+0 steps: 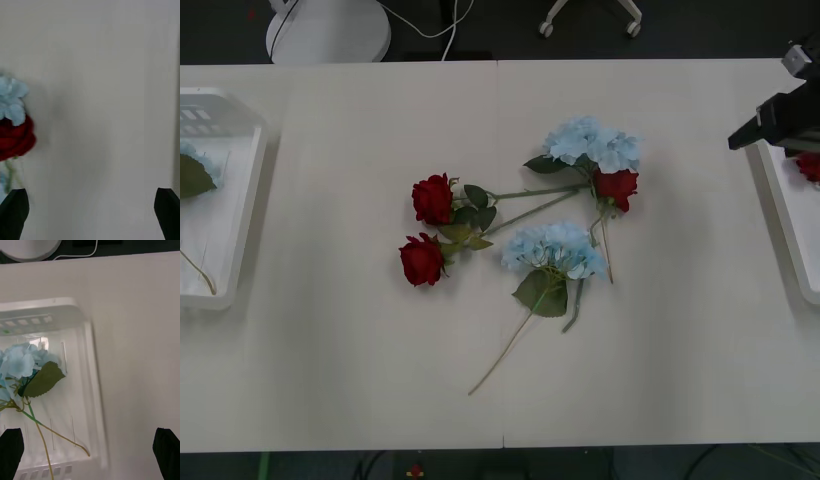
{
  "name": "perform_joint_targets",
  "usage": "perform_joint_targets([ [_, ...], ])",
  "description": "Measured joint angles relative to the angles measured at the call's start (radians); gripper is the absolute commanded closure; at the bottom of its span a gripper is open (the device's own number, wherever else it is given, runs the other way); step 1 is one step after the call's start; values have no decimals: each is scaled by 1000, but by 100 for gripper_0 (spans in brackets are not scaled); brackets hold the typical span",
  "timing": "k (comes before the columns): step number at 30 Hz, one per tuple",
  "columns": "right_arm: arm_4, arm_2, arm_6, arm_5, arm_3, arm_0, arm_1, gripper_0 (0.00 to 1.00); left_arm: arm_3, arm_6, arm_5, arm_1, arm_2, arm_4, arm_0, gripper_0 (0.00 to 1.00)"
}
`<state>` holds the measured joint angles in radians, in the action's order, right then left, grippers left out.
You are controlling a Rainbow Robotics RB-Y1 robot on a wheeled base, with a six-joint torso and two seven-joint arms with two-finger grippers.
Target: Put the red flowers into the right box and the blue flowers into the left box
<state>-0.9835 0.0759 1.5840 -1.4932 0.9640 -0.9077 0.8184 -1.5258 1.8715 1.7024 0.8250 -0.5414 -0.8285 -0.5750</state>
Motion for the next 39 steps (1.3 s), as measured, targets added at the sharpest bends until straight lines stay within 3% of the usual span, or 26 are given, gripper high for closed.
perform_joint_targets([
  [8,-60,214,-372,-12,259,3,3,0,-340,-777,114,-78,220,44,0,0],
  [15,-59,295,-577,56,414,73,1,1,-520,-928,194,-267,506,256,0,0],
  [18,-28,316,-649,81,447,103,-5,1,-558,-1214,198,-336,688,376,0,0],
  [24,136,428,-745,128,488,114,-37,0,-553,-1995,191,-431,988,540,0,0],
  [32,264,498,-933,166,462,117,-153,0,-381,-2074,67,-494,1171,651,0,0],
  [39,330,498,-1033,184,389,117,-236,1,-171,-2493,-62,-509,1226,660,-27,0],
])
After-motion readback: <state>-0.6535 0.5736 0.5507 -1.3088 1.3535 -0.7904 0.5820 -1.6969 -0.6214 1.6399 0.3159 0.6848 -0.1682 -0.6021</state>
